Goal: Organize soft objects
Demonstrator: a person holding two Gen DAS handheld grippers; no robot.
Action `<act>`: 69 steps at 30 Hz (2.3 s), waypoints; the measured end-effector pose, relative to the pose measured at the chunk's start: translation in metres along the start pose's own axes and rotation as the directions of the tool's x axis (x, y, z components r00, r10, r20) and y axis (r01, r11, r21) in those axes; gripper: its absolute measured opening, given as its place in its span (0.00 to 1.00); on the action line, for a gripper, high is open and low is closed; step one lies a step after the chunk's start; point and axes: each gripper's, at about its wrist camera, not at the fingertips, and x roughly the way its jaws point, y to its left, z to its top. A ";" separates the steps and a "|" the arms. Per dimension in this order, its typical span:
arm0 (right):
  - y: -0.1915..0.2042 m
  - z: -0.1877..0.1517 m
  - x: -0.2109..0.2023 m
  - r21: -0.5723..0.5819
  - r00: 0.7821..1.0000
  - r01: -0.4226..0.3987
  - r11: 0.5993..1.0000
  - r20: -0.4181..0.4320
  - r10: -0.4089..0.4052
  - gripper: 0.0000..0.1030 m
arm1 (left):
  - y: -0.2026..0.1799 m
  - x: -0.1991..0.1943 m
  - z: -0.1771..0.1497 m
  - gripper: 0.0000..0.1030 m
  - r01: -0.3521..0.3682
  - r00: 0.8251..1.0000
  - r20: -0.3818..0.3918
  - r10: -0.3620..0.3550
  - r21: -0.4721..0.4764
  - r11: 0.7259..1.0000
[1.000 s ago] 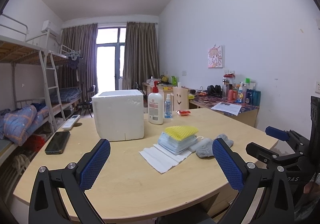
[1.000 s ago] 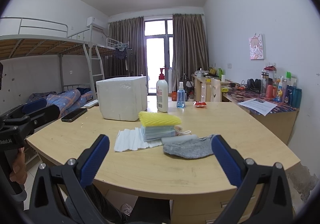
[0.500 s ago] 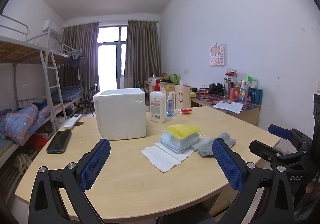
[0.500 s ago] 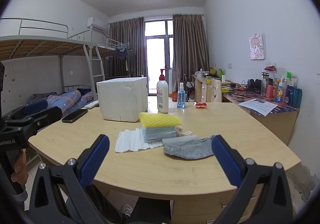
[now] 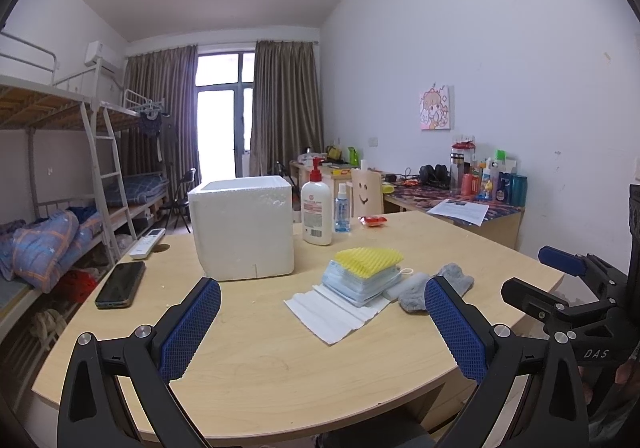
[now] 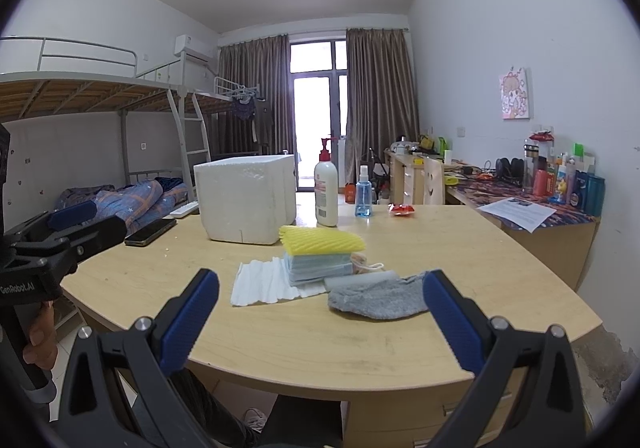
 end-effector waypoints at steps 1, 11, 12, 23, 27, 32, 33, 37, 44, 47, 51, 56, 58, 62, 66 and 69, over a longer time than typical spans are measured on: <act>0.000 0.000 0.001 0.000 1.000 0.001 1.000 0.000 -0.001 1.00 | 0.000 0.000 0.000 0.99 0.000 1.000 0.000 0.000 0.000 1.000; 0.002 0.006 0.004 -0.008 1.000 0.001 1.000 -0.001 -0.001 1.00 | 0.006 0.006 0.005 0.99 -0.010 1.000 -0.015 0.010 -0.011 1.000; 0.002 0.007 0.004 -0.008 1.000 -0.001 1.000 0.000 0.001 1.00 | 0.006 0.007 0.005 0.99 -0.011 1.000 -0.016 0.011 -0.012 1.000; -0.009 0.016 0.023 0.010 1.000 -0.005 1.000 -0.027 0.005 1.00 | 0.014 0.033 0.013 0.99 -0.034 0.998 -0.051 0.033 -0.020 0.999; -0.012 0.020 0.033 0.012 0.999 -0.011 1.000 -0.047 0.012 1.00 | 0.014 0.045 0.016 0.99 -0.030 0.997 -0.072 0.029 -0.015 0.999; -0.018 0.021 0.046 0.021 0.997 -0.013 1.000 -0.073 0.014 1.00 | 0.012 0.064 0.016 0.99 -0.015 0.994 -0.111 0.015 0.002 1.000; -0.019 0.021 0.049 0.022 0.997 -0.011 1.000 -0.080 0.013 1.00 | 0.011 0.068 0.016 0.99 -0.009 0.993 -0.121 0.010 0.007 1.000; -0.025 0.021 0.062 0.024 0.994 0.000 1.000 -0.108 0.003 1.00 | 0.007 0.084 0.018 0.99 0.010 0.989 -0.148 -0.005 0.030 0.999; -0.036 0.017 0.078 0.033 0.989 0.007 0.999 -0.146 -0.002 1.00 | 0.000 0.110 0.020 0.99 0.050 0.980 -0.197 -0.036 0.066 0.997; -0.041 0.014 0.085 0.042 0.986 0.013 0.999 -0.164 -0.006 1.00 | -0.006 0.124 0.022 0.99 0.080 0.974 -0.220 -0.061 0.080 0.994; -0.048 0.008 0.095 0.056 0.980 0.027 0.998 -0.197 -0.015 1.00 | -0.014 0.140 0.024 0.99 0.118 0.964 -0.251 -0.090 0.100 0.988; -0.062 0.000 0.108 0.080 0.970 0.045 0.996 -0.242 -0.025 1.00 | -0.026 0.168 0.025 0.99 0.161 0.946 -0.300 -0.122 0.108 0.981; -0.066 -0.002 0.111 0.086 0.966 0.054 0.995 -0.256 -0.030 1.00 | -0.031 0.179 0.025 0.99 0.181 0.938 -0.317 -0.138 0.112 0.977; -0.074 -0.003 0.114 0.096 0.963 0.070 0.993 -0.267 -0.042 1.00 | -0.039 0.201 0.025 0.99 0.198 0.922 -0.362 -0.140 0.128 0.972; -0.082 -0.004 0.119 0.111 0.961 0.078 0.991 -0.273 -0.045 1.00 | -0.045 0.220 0.022 0.93 0.223 0.903 -0.405 -0.144 0.155 0.962; -0.087 -0.005 0.123 0.118 0.958 0.082 0.990 -0.283 -0.046 1.00 | -0.045 0.233 0.020 0.91 0.253 0.881 -0.441 -0.171 0.134 0.958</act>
